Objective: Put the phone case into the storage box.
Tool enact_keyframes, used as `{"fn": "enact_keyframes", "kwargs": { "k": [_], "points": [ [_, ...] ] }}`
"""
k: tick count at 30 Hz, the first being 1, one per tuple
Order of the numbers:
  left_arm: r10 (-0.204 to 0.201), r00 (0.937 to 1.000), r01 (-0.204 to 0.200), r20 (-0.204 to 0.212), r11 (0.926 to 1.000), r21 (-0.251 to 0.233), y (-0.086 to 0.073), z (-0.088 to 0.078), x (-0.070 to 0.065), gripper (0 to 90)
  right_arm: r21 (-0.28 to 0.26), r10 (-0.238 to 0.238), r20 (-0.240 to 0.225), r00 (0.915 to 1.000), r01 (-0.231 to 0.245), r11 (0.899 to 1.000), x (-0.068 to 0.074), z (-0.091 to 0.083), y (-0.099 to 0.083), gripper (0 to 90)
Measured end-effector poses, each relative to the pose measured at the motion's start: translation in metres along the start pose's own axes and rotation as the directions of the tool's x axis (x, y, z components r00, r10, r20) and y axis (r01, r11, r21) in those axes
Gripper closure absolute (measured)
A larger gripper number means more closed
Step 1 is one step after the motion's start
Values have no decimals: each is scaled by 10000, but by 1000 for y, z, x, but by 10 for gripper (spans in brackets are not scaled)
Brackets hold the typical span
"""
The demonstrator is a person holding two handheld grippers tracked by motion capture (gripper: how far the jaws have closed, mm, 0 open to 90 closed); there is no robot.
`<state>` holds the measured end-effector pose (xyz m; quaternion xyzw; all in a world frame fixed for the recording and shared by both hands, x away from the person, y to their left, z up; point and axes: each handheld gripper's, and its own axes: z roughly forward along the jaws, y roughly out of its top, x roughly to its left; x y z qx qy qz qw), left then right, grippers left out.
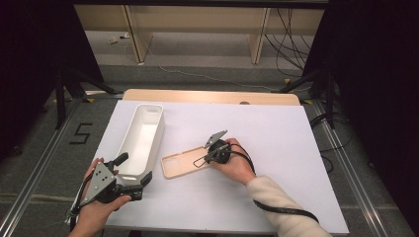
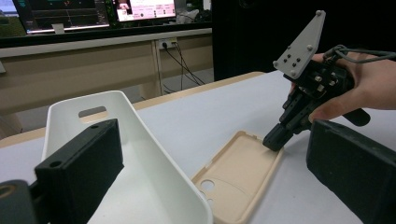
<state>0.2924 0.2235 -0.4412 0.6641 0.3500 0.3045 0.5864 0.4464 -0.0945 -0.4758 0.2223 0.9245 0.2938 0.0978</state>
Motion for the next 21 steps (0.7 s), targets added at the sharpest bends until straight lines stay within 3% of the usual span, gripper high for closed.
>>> {"fn": "enact_keyframes", "kwargs": {
  "k": [21],
  "points": [
    [14,10000,-14,8,10000,11,0,0,0,33,181,-121,-424,9990,129,9998,28,-13,-7,900]
  ]
}}
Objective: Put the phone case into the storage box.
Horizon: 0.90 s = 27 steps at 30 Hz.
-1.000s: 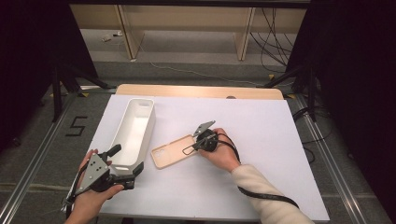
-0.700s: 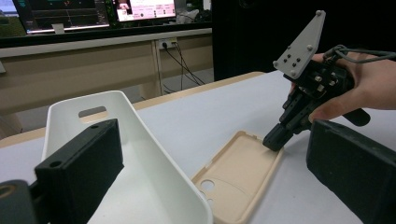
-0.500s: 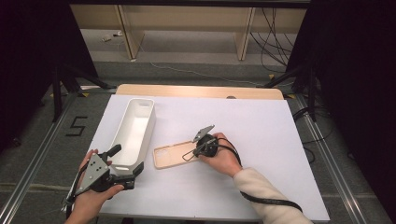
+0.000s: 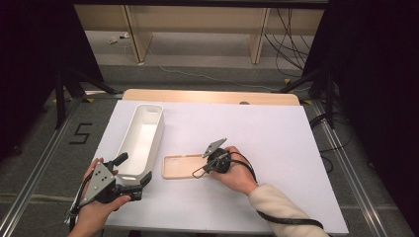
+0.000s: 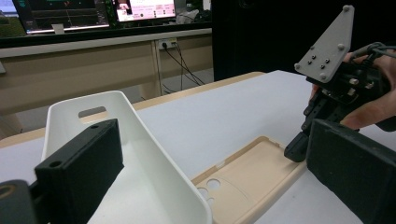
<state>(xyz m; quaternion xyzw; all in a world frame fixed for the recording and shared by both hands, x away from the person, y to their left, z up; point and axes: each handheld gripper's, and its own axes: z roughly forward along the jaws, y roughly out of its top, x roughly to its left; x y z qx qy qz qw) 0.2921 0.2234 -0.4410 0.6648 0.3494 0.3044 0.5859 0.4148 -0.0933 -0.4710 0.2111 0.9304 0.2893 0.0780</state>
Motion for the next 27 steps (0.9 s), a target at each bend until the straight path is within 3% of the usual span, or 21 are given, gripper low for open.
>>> {"fn": "enact_keyframes", "kwargs": {
  "k": [10,21,27],
  "points": [
    [4,10000,-4,1,10000,6,0,0,0,32,-39,-175,-195,9997,174,9998,17,-5,0,900],
    [6,10000,-6,1,10000,4,0,0,0,33,88,32,-302,9995,-29,10000,9,-2,-4,900],
    [14,10000,-14,-2,10000,9,0,0,0,33,280,-81,-444,9990,93,9996,17,-2,-3,900]
  ]
}}
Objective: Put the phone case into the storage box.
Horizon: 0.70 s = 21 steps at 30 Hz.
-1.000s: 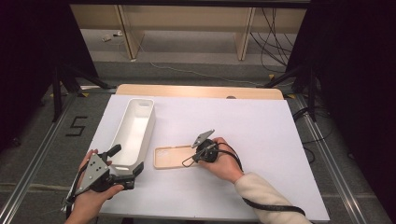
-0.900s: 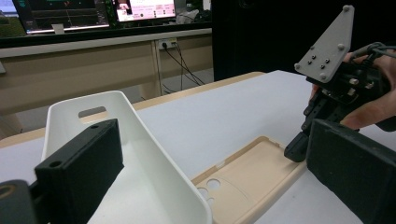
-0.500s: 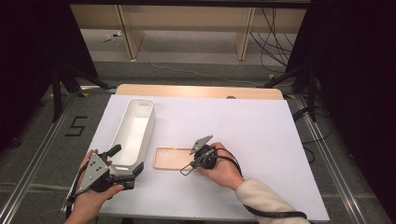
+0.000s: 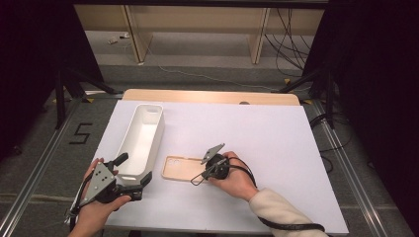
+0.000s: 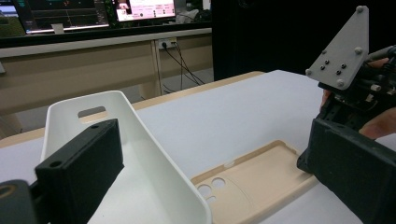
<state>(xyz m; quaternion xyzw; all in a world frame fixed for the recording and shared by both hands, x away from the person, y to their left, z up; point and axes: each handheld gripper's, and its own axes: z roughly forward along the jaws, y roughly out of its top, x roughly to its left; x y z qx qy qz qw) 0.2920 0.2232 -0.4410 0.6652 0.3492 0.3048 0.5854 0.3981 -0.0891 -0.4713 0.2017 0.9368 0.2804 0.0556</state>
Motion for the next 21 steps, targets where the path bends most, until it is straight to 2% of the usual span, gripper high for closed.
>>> {"fn": "enact_keyframes", "kwargs": {
  "k": [16,17,19,21],
  "points": [
    [-17,10000,17,25,10000,-16,0,1,0,33,118,-77,-632,9980,84,9999,29,5,3,900],
    [-14,10000,14,26,10000,-16,0,1,0,33,133,-7,-894,9960,19,9999,31,6,4,900],
    [-10,10000,10,27,10000,-17,0,1,0,33,93,-147,-876,9960,155,9998,34,8,6,900],
    [-17,10000,17,30,10000,-18,0,1,-1,33,55,-99,-1095,9939,106,9999,37,9,7,900]
  ]
}}
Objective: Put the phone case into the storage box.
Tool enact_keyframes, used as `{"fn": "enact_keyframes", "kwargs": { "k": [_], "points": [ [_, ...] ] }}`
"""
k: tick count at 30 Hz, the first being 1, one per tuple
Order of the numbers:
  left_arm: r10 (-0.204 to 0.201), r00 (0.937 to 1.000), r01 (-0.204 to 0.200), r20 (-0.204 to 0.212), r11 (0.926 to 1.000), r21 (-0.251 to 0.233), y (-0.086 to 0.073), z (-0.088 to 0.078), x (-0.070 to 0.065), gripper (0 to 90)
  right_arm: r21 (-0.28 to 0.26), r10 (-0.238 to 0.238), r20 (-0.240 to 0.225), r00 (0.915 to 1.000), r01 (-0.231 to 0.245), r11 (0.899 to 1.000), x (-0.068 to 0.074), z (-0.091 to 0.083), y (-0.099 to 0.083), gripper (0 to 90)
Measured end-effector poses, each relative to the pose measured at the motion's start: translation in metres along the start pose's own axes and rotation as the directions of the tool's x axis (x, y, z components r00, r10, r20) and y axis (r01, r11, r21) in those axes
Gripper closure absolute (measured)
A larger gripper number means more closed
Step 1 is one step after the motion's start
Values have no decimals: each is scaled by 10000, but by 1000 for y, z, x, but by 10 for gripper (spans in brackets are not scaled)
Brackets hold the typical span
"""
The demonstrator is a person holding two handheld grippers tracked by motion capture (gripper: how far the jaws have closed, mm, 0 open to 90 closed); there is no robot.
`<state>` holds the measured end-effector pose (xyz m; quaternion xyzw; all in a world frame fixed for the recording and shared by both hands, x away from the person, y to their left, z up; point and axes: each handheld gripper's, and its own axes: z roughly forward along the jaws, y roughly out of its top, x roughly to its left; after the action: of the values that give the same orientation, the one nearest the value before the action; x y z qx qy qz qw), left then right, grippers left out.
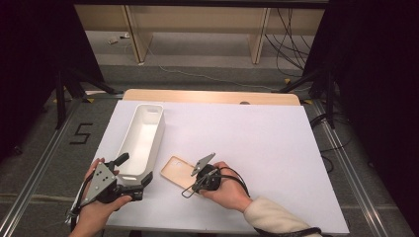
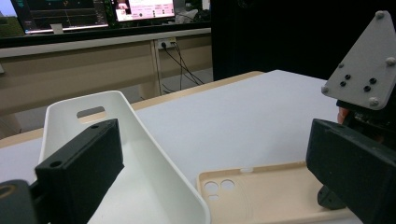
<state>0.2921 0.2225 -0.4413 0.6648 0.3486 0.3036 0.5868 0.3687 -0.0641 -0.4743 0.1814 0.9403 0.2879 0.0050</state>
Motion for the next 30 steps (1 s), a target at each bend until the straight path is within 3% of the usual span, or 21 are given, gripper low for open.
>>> {"fn": "enact_keyframes", "kwargs": {
  "k": [6,9,10,12,13,14,18,23,30],
  "points": [
    [11,10000,-11,6,10000,1,0,0,0,33,-379,11,-231,9997,-19,9993,3,2,4,900],
    [8,10000,-8,-2,10000,0,0,0,0,34,-737,237,-5,9997,-236,9970,-3,-5,6,900],
    [6,10000,-6,2,10000,-4,0,0,0,34,-1093,527,436,9977,-476,9929,-14,-13,6,900],
    [3,10000,-3,8,10000,-5,0,0,0,35,-1244,744,657,9951,-658,9901,-20,-16,5,900],
    [6,10000,-6,13,10000,-2,0,0,0,35,-1328,1066,1236,9866,-900,9871,-33,-21,2,900],
    [3,10000,-3,7,10000,0,0,0,0,35,-1375,1364,1371,9811,-1175,9835,-39,-22,-1,900],
    [5,10000,-5,17,10000,15,0,0,0,36,-1021,1798,1709,9687,-1641,9811,-54,-24,-12,900],
    [2,10000,-2,-10,10000,20,0,0,0,36,-407,1823,1448,9725,-1782,9831,-52,-22,-17,900],
    [-4,10000,4,9,10000,15,0,-1,0,36,177,1304,1676,9772,-1352,9907,-39,-20,-19,900]
  ]
}}
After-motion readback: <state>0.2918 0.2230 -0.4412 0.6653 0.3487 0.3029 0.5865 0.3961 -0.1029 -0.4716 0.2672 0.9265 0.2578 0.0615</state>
